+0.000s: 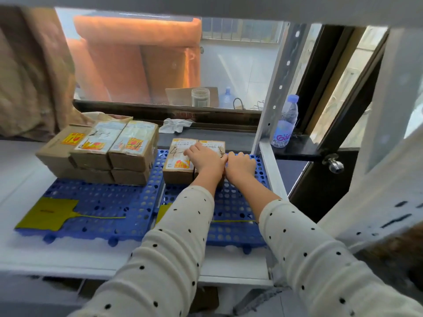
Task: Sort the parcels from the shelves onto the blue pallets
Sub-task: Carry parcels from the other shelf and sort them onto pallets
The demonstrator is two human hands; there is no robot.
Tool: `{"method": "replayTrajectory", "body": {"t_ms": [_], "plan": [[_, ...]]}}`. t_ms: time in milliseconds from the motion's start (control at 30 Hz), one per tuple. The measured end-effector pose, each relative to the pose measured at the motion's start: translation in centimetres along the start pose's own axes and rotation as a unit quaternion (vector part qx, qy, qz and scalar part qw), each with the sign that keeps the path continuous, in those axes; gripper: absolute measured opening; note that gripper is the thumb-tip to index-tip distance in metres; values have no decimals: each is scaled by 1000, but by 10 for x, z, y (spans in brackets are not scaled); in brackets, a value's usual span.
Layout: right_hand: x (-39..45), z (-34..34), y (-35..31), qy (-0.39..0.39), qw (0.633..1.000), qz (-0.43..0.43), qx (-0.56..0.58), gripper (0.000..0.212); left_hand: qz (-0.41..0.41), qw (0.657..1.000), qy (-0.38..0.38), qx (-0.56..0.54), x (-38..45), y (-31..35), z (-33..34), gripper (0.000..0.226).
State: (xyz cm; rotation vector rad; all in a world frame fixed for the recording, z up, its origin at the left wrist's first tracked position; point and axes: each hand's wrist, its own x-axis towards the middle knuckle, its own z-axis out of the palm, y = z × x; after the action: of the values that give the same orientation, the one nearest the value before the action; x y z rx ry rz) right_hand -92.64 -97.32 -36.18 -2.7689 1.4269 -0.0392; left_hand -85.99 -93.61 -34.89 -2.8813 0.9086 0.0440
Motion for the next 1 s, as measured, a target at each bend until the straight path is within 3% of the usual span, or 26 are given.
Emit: {"method": "replayTrajectory", "body": {"t_ms": [167,333,533,1000], "plan": [[-13,-22,-7,20,1000,2,-24,46,48,994,44,-83,-11,-27,-8,65],[-44,-53,-25,32,998,-20,-41,46,154,984,91,-19,-28,-76,-21,51],[-108,-86,-61,79,995,-12,-51,43,217,965,144,16,-66,-144,-40,53],[-257,-179,-129,155,987,5,-47,48,249,943,218,15,-178,-281,-115,59]]}}
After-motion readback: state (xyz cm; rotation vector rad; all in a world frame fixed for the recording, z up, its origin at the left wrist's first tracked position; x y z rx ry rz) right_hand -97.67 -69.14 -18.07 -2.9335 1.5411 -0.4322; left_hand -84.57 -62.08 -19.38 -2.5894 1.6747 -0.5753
